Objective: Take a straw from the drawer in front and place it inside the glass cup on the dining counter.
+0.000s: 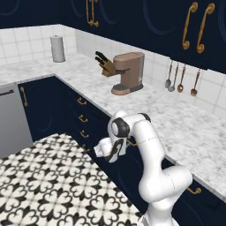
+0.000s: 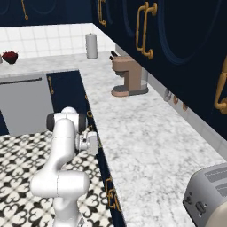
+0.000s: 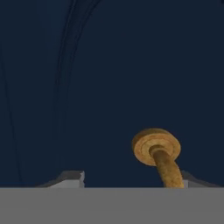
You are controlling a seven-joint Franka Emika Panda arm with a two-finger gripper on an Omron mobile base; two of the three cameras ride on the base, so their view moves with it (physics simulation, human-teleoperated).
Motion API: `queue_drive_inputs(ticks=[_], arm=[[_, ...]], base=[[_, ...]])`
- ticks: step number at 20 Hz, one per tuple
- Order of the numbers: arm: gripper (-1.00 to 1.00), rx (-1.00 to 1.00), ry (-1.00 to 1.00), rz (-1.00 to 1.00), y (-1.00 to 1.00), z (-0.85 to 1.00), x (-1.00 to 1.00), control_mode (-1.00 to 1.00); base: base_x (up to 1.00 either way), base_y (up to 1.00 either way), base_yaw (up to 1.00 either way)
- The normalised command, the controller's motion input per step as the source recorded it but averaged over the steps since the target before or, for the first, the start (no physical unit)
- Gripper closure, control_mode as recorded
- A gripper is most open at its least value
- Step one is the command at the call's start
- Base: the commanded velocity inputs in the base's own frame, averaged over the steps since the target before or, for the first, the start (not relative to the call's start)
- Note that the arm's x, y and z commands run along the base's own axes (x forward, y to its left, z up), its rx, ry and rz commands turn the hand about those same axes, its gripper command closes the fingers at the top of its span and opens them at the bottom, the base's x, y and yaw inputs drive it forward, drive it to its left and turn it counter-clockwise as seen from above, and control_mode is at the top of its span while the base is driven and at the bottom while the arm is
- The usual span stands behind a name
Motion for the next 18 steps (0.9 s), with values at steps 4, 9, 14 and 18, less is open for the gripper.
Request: queue_drive_inputs(ticks=[4, 9, 14, 18], arm=[[1.0, 0.05, 0.0, 0.05, 0.39, 0.0, -0.21, -1.0], [1.0, 0.06, 0.0, 0.04, 0.7, 0.0, -0.32, -1.0], [1.0, 0.02, 0.0, 0.03, 0.94, 0.0, -0.45, -1.0], [1.0, 0.0, 0.04, 0.02, 1.0, 0.0, -0.48, -1.0]], base=[[0.0, 0.0, 0.0], [0.0, 0.0, 0.0], [0.0, 0.0, 0.0], [0.0, 0.0, 0.0]])
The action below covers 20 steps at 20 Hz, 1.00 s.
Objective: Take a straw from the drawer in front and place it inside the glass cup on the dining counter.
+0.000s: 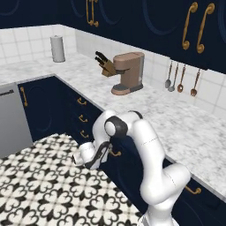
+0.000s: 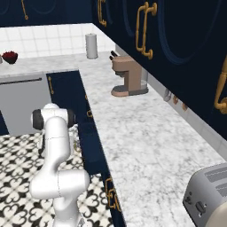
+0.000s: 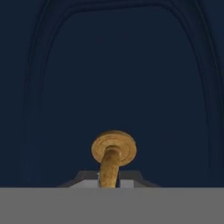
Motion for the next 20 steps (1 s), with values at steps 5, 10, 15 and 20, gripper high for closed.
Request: queue_drive_inputs(ticks=[5, 10, 15, 20], arm=[[1.0, 0.0, 0.07, 0.03, 1.0, 0.0, -0.5, -1.0], [1.0, 0.0, 0.07, 0.05, 1.0, 0.0, -0.53, -1.0], [-1.0, 0.0, 0.03, 0.04, 0.96, 0.01, -0.35, -1.0], [-1.0, 0.15, 0.08, 0.05, 0.55, 0.08, -0.37, -1.0]], base=[[0.0, 0.0, 0.0], [0.0, 0.0, 0.0], [0.0, 0.0, 0.0], [0.0, 0.0, 0.0]])
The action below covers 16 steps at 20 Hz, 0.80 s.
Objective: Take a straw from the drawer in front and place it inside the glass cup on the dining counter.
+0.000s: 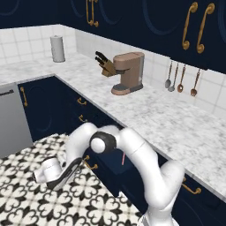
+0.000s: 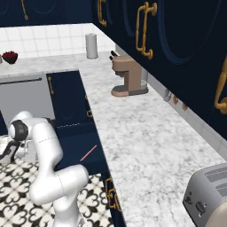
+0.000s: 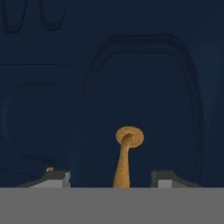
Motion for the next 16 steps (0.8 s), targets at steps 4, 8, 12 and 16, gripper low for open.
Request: queue_drive_inputs(ticks=[4, 8, 12, 16], arm=[[-1.0, 0.23, 0.03, 0.01, 0.34, 0.64, -0.43, -1.0], [-1.0, 0.29, -0.08, 0.0, -0.19, 1.0, -0.35, -1.0], [-1.0, 0.33, -0.04, 0.0, -0.71, 1.0, -0.17, -1.0], [-1.0, 0.34, 0.0, 0.0, -0.95, 0.95, -0.01, -1.0]], base=[[0.0, 0.0, 0.0], [0.0, 0.0, 0.0], [0.0, 0.0, 0.0], [0.0, 0.0, 0.0]])
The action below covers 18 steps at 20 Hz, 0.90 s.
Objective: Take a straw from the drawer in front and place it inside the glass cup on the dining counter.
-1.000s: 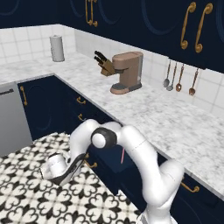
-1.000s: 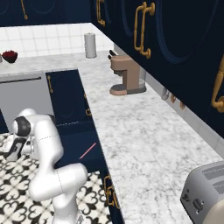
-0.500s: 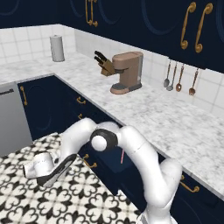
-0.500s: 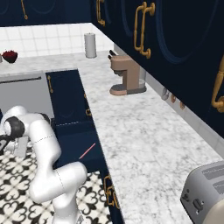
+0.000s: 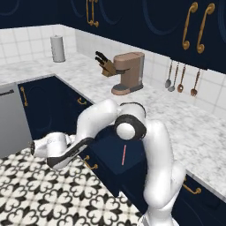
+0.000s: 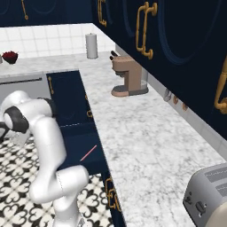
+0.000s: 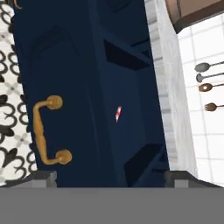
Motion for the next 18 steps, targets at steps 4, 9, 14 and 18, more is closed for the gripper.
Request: queue_drive_inputs(ticks=[4, 9, 14, 18], arm=[[-1.0, 0.33, 0.01, 0.0, -0.98, 0.48, 0.23, -1.0], [-1.0, 0.34, 0.21, 0.0, -0.75, 0.01, 0.59, -1.0], [-1.0, 0.33, 0.32, 0.0, -0.45, -0.16, 0.8, -1.0], [-1.0, 0.16, 0.22, 0.02, -0.04, -0.49, 0.59, -1.0]], base=[[0.0, 0.0, 0.0], [0.0, 0.0, 0.0], [0.0, 0.0, 0.0], [0.0, 0.0, 0.0]])
